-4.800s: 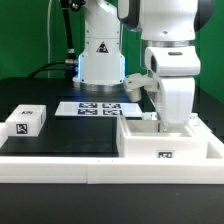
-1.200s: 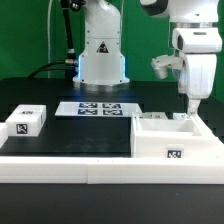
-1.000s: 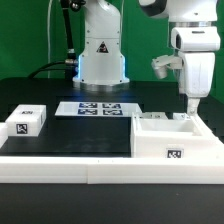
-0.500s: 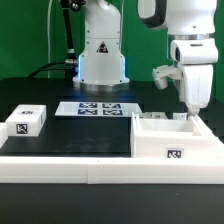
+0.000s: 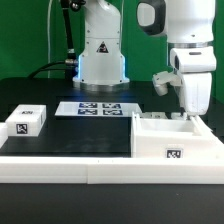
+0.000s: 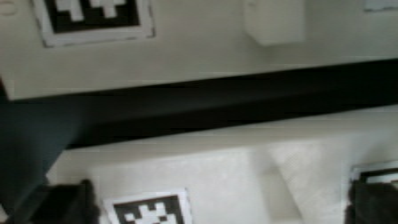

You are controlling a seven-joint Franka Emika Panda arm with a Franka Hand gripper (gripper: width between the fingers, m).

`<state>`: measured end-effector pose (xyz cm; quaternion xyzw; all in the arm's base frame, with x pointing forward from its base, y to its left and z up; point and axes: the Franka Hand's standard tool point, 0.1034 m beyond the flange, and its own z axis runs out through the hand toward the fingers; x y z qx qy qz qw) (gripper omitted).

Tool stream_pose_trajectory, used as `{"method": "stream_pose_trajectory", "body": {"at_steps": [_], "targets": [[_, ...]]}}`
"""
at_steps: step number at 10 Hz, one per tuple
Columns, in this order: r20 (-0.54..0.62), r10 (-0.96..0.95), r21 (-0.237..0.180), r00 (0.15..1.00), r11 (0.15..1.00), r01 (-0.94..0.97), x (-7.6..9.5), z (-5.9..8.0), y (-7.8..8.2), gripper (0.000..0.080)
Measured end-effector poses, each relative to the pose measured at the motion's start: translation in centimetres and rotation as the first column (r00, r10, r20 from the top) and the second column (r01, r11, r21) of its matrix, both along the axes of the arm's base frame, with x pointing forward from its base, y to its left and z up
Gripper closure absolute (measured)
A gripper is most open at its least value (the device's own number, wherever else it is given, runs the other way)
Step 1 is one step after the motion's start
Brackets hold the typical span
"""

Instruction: Assemble cabinet

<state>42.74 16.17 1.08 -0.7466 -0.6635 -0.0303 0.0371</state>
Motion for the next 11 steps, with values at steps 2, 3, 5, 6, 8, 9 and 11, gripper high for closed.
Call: {"method": "stream_pose_trajectory", "body": {"at_steps": [2,3,5,6,8,9,11], "targets": [[0.000,0.000,0.000,1.000,1.000,0.000,0.00,0.00,-0.01,0.0398],[0.000,-0.001,0.000,1.000,1.000,0.001,0.02,0.00,-0.06,0.0398],[0.001,-0.004,0.000,1.000,1.000,0.004,0.09,0.00,-0.20,0.0723],[0.002,-0.006,0.000,1.000,1.000,0.006,0.14,0.00,-0.27,0.0723],[0.004,-0.007,0.001,1.000,1.000,0.007,0.17,0.00,-0.31,0.0731],[0.004,-0.007,0.001,1.000,1.000,0.007,0.17,0.00,-0.31,0.0731],[0.000,-0.008,-0.004,1.000,1.000,0.008,0.15,0.17,-0.49,0.0731]]}}
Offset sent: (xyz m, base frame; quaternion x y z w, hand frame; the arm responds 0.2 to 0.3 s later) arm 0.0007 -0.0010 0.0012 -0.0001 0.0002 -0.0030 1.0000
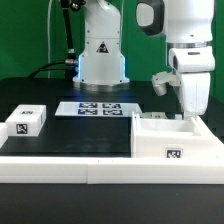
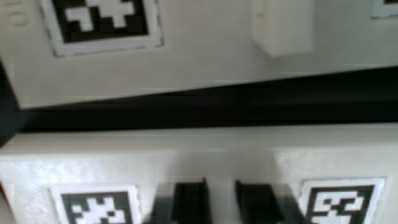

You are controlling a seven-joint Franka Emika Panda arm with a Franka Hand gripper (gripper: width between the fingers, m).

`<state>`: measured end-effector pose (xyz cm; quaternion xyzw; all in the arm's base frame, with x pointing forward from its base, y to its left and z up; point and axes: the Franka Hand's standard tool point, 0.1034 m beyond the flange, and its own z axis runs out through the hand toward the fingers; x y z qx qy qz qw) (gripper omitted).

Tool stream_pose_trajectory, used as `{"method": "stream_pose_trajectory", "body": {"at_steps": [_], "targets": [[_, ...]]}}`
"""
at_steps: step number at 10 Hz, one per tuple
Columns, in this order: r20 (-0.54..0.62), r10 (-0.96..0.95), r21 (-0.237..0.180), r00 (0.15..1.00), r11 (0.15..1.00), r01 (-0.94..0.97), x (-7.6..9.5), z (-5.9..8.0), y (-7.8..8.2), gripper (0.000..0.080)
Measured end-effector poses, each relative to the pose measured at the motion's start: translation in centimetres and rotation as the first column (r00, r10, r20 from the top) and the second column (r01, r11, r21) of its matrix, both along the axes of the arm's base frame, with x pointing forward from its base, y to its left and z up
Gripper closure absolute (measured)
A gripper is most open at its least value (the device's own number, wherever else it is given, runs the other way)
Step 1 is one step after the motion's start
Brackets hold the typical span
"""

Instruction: Assemble cabinet

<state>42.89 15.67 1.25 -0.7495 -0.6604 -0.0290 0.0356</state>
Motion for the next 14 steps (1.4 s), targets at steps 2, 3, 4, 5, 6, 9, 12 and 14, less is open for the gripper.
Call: {"method": "stream_pose_trajectory", "body": {"at_steps": [2,3,4,5,6,9,12,14], "targets": [[0.005,-0.001,-0.025,1.000,1.000,0.001,0.4,2.3,-0.9,0.0731],[0.009,0.001,-0.033,1.000,0.999,0.000,0.5,3.1,-1.2,0.0731],[0.008,0.001,-0.042,1.000,0.999,-0.001,0.8,3.7,-2.0,0.0729],[0.012,0.001,-0.044,1.000,0.999,-0.001,1.2,4.1,-2.8,0.0729],[0.010,-0.012,-0.044,1.000,0.999,0.012,1.3,4.0,-3.3,0.0729],[0.008,-0.015,-0.044,1.000,0.999,0.016,1.3,3.9,-3.3,0.0729],[0.005,-0.026,-0.052,1.000,0.998,0.026,2.1,4.5,-4.1,0.0729],[-0.009,-0.034,-0.058,0.999,0.998,0.033,2.1,4.5,-4.6,0.0729]]}}
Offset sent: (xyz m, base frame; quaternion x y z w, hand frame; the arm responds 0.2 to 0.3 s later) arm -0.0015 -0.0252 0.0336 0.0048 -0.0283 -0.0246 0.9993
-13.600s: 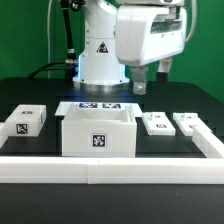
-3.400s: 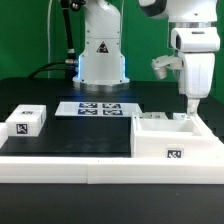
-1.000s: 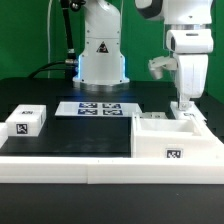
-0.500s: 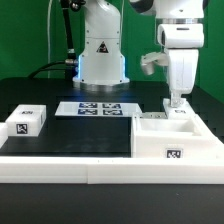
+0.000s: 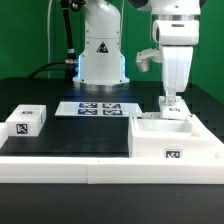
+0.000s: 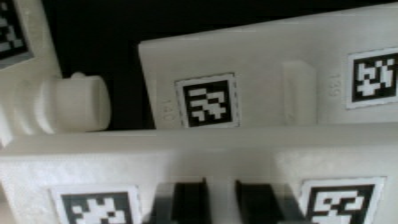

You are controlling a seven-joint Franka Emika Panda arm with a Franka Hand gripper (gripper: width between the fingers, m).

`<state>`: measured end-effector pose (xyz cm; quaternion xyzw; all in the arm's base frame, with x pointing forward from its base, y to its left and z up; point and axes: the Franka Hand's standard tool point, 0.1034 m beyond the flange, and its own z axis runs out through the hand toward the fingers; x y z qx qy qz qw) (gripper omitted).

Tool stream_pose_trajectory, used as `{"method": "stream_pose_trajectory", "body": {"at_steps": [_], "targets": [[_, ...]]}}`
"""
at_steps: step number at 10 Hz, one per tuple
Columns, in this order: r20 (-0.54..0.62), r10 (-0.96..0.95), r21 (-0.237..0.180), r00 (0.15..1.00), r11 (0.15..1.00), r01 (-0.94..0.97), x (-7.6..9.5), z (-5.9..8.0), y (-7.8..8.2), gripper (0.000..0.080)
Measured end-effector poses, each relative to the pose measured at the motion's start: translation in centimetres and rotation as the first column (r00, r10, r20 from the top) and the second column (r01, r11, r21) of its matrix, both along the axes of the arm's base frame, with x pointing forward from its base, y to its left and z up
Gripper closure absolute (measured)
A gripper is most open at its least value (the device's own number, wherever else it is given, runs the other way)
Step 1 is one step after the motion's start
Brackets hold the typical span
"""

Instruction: Assemble cabinet

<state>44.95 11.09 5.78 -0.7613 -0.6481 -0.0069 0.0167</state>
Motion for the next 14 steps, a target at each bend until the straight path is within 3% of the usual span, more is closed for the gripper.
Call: {"method": "stream_pose_trajectory", "body": {"at_steps": [14], "targets": [[-0.009,-0.005,-0.006,1.000,1.000,0.005,0.04,0.22,-0.21,0.0729]]}}
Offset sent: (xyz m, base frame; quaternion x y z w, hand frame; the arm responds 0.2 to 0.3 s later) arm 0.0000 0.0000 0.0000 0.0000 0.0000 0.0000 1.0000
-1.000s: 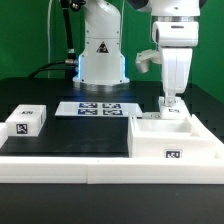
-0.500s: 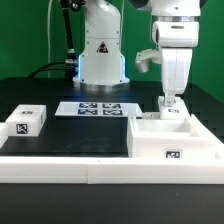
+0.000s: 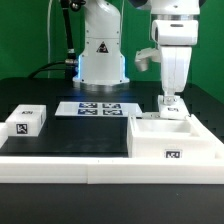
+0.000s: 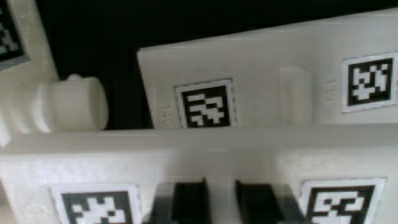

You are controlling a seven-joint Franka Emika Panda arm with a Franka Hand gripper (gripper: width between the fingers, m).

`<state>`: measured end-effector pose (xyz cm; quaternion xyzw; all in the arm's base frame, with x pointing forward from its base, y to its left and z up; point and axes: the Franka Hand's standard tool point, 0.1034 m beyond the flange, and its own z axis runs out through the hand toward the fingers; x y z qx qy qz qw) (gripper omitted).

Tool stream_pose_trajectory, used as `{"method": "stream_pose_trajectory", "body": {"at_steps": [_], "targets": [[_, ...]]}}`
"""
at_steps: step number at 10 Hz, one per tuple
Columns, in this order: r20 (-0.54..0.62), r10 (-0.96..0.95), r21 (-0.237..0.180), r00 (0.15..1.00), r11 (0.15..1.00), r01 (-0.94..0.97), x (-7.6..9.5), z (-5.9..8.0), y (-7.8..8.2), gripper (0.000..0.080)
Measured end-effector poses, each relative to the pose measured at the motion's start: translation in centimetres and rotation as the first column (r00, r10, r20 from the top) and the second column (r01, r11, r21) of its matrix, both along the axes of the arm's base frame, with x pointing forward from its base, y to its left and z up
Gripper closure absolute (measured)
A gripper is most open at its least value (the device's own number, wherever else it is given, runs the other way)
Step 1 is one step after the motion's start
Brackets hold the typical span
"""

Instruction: Assemble cabinet

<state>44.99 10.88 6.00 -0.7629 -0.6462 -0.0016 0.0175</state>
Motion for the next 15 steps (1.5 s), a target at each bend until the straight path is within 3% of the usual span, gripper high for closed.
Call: {"method": "stream_pose_trajectory", "body": {"at_steps": [5,9,15], "targets": [[-0.002,-0.004,0.000,1.000,1.000,0.004,0.0,-0.1,0.0,0.0729],[0.009,-0.009,0.005,1.000,1.000,0.009,1.3,0.0,-0.1,0.0729],[0.020,-0.001,0.016,1.000,1.000,0.000,1.7,-0.6,-0.2,0.0729]]}}
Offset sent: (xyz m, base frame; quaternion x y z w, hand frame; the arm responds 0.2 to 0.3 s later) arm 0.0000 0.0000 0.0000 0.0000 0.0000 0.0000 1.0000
